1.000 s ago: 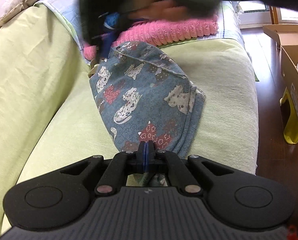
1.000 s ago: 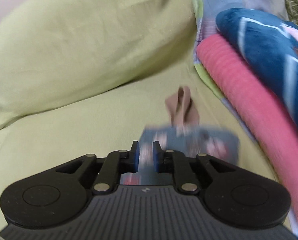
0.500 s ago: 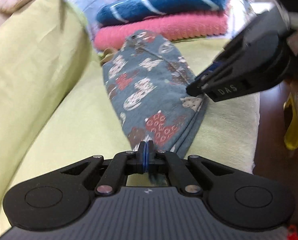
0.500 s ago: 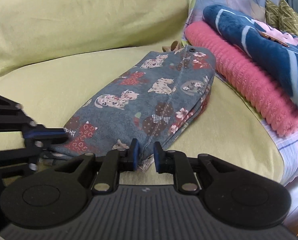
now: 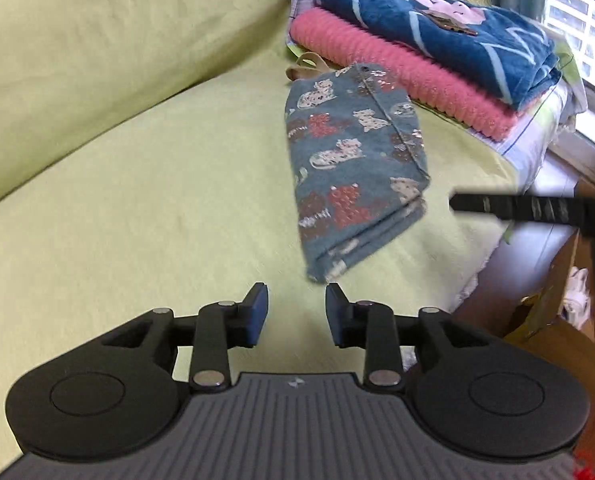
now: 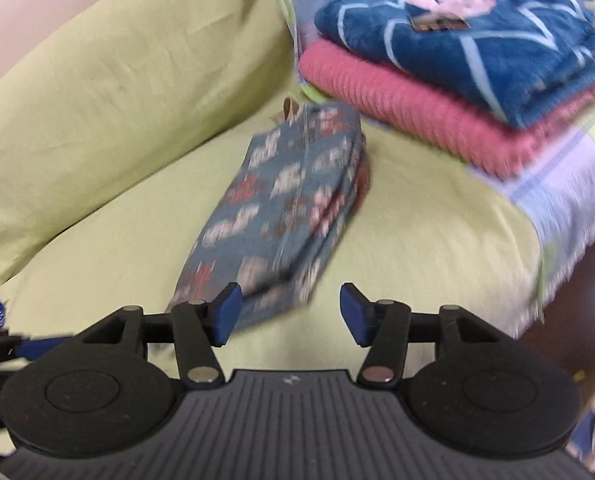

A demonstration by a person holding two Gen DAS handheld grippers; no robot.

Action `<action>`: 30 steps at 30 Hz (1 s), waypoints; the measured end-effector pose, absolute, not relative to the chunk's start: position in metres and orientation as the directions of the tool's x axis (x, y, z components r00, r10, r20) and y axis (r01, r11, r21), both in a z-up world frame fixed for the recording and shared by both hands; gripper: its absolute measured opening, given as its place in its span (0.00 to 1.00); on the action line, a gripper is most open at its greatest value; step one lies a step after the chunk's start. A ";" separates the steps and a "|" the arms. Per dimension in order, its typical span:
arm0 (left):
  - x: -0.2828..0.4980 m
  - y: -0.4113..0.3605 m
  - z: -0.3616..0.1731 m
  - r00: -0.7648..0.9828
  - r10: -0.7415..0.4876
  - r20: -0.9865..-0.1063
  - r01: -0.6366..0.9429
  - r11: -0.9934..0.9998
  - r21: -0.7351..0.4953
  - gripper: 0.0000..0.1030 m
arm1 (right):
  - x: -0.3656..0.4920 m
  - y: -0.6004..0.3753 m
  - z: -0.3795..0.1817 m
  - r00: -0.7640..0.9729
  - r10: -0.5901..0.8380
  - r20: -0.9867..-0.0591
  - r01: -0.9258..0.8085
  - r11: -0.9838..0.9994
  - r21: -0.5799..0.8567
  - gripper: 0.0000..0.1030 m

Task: Fold shopping bag
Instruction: 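Open both grippers and withdraw from the folded bag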

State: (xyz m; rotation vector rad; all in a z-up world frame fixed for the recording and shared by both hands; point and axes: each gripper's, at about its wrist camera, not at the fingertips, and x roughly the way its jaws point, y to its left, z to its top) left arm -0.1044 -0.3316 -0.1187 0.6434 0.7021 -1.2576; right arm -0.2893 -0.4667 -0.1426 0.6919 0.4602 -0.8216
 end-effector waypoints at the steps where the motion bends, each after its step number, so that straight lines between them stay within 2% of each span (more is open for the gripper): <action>1: -0.106 -0.328 -0.118 0.157 -0.612 -0.775 0.979 0.197 0.043 0.37 | -0.294 -0.458 -0.144 0.606 -0.495 -0.623 0.787 0.484 0.381 0.50; 4: -0.110 -0.320 -0.114 0.164 -0.604 -0.780 0.976 0.213 0.040 0.37 | -0.302 -0.437 -0.145 0.600 -0.473 -0.645 0.787 0.493 0.370 0.50; 8: -0.117 -0.310 -0.103 0.165 -0.619 -0.768 0.976 0.215 0.037 0.40 | -0.310 -0.423 -0.135 0.579 -0.504 -0.642 0.801 0.498 0.332 0.62; 13: -0.127 -0.306 -0.097 0.193 -0.624 -0.757 0.974 0.215 0.071 0.40 | -0.317 -0.417 -0.119 0.565 -0.550 -0.615 0.813 0.499 0.301 0.68; 18: -0.134 -0.303 -0.093 0.210 -0.631 -0.747 0.973 0.211 0.095 0.48 | -0.324 -0.410 -0.116 0.570 -0.561 -0.601 0.811 0.502 0.300 0.69; 30: -0.137 -0.293 -0.093 0.248 -0.620 -0.744 0.963 0.243 0.118 0.48 | -0.326 -0.396 -0.122 0.587 -0.552 -0.593 0.792 0.544 0.277 0.71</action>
